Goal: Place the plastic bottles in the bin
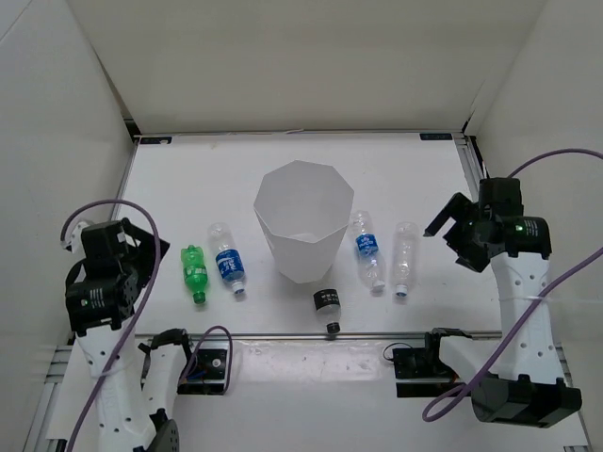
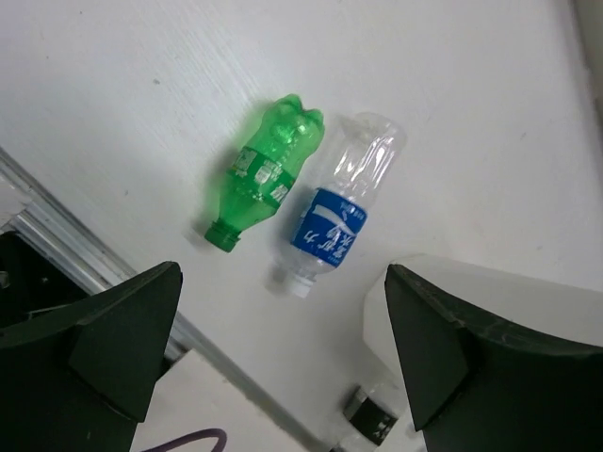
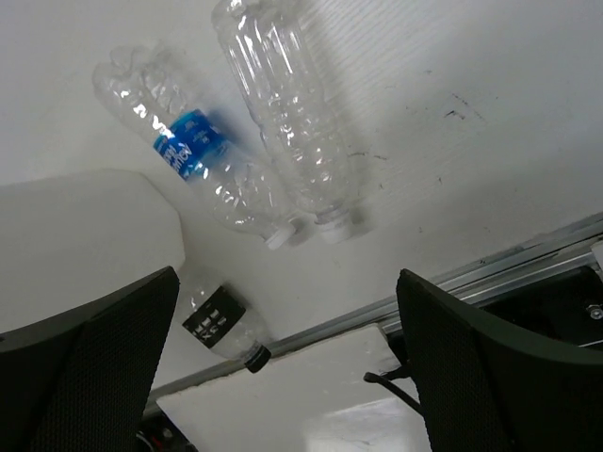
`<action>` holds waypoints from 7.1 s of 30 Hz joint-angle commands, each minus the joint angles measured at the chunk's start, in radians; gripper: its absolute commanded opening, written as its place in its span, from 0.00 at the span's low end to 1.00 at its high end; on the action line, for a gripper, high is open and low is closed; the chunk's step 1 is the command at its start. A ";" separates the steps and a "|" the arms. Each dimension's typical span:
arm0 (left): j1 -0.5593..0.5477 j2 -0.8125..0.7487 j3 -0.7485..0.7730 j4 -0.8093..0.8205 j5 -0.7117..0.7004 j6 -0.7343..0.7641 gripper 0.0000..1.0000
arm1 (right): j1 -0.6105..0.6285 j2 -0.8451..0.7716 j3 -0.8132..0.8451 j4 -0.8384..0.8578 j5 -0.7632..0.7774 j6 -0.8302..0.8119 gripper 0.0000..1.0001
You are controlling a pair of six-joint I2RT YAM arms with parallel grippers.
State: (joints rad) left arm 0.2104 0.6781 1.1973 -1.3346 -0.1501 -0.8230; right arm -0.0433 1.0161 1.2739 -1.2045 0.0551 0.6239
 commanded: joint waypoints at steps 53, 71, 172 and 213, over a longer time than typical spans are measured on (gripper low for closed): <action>-0.078 0.136 -0.386 0.120 0.116 -0.056 1.00 | 0.135 0.286 0.379 0.207 -0.198 -0.020 0.31; -0.088 0.189 -0.433 0.232 0.078 -0.114 1.00 | 0.789 0.716 0.940 0.313 0.092 -0.190 0.45; -0.448 0.768 -0.254 0.563 0.079 -0.031 1.00 | 0.301 0.788 0.006 0.451 -0.198 -0.230 0.41; -0.572 0.475 0.413 0.552 -0.128 0.045 0.58 | 0.835 0.084 0.418 0.361 0.333 -0.204 1.00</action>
State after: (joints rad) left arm -0.3267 1.1305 1.5497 -0.8829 -0.3058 -0.8349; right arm 0.7910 1.2419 1.7832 -0.8715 0.2573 0.3607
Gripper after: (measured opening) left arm 0.606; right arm 0.998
